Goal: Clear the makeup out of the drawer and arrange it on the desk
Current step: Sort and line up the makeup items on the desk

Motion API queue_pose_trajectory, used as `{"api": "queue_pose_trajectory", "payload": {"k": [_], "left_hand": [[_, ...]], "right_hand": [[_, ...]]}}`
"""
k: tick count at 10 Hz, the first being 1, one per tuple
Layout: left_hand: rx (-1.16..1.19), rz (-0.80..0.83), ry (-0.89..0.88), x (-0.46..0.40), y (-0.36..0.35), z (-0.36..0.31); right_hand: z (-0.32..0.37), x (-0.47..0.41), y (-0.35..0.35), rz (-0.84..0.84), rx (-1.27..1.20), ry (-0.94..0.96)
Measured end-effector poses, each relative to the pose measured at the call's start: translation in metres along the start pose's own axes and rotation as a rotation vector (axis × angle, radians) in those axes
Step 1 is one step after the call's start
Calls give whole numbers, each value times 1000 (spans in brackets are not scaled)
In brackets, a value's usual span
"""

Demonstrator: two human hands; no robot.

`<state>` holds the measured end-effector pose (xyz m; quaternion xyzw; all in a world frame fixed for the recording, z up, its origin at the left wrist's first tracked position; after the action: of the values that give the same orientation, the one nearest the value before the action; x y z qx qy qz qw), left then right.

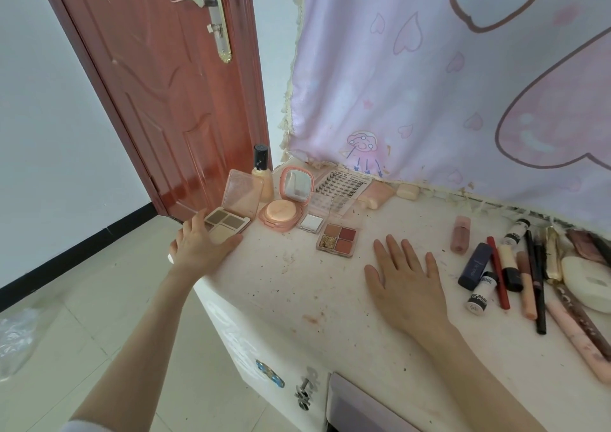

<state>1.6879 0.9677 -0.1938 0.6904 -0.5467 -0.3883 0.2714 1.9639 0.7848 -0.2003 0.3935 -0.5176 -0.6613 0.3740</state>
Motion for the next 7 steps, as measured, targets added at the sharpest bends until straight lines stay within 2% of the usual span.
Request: {"api": "queue_pose_trajectory", "payload": {"k": [2, 7], "left_hand": [[40, 56, -5, -14, -3, -3], [21, 53, -54, -1, 1, 8]], "right_hand": [[0, -2, 0, -2, 1, 0], [-1, -1, -1, -1, -5, 4]]}}
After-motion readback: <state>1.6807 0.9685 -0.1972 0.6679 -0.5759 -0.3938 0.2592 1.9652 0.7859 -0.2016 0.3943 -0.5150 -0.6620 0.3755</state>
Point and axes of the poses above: each hand's wrist, its own x-axis away from the middle knuckle, its own y-axis out of the back of the hand, z = x × y, the point moved 5 cm from there along -x, towards the middle knuckle, and after that the axes turned 11 degrees about -z, right-handed, at the moved point
